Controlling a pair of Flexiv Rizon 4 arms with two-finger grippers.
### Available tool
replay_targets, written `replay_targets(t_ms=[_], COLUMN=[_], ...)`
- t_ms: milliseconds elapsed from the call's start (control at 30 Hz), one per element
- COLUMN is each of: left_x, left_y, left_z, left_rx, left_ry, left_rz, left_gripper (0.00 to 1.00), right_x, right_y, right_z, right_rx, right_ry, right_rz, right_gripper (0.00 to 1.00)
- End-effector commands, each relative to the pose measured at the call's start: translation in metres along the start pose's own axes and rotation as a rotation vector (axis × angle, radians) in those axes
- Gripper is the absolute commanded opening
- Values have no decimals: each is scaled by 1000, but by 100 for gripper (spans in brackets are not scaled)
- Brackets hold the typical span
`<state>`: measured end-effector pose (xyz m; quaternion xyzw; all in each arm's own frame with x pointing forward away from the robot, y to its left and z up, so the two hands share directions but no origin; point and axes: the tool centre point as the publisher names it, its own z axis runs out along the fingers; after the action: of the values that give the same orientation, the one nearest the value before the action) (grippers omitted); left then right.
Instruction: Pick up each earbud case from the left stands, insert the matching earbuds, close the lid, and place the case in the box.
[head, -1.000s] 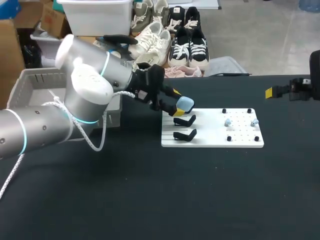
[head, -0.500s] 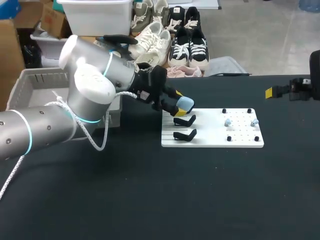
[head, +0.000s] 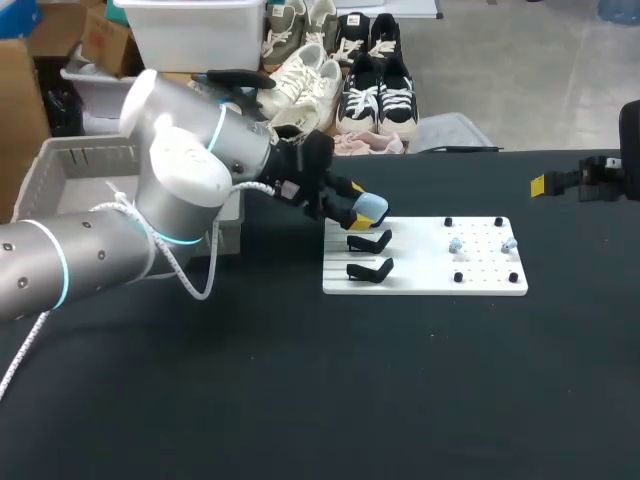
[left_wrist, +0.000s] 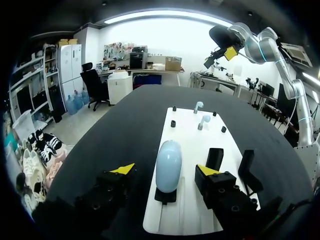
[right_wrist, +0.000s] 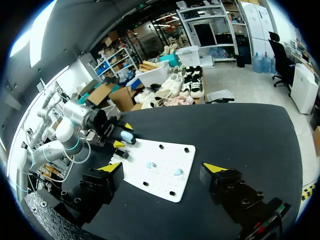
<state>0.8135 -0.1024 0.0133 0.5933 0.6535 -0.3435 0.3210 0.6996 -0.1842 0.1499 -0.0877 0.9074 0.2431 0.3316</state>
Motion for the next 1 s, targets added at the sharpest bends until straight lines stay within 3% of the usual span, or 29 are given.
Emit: replay_targets(t_ms=[33,633,733,1000], left_x=[2,1,1,1], left_y=[4,4,5,6], left_z=[2,5,5,5], left_rx=[11,14,14,15], left_ry=[5,4,1,2], left_rz=[-5,-15,-18,-25], left_gripper=[78,72,62,56], right_x=[0,0,0,0], right_y=[-1,-1,-1,-1], right_z=[0,0,0,0], right_rx=[-4,-4,-4,-4], right_ry=[1,1,1,1], right_rz=[-1,-1,-1,-1], right_gripper=[100,100,100,100])
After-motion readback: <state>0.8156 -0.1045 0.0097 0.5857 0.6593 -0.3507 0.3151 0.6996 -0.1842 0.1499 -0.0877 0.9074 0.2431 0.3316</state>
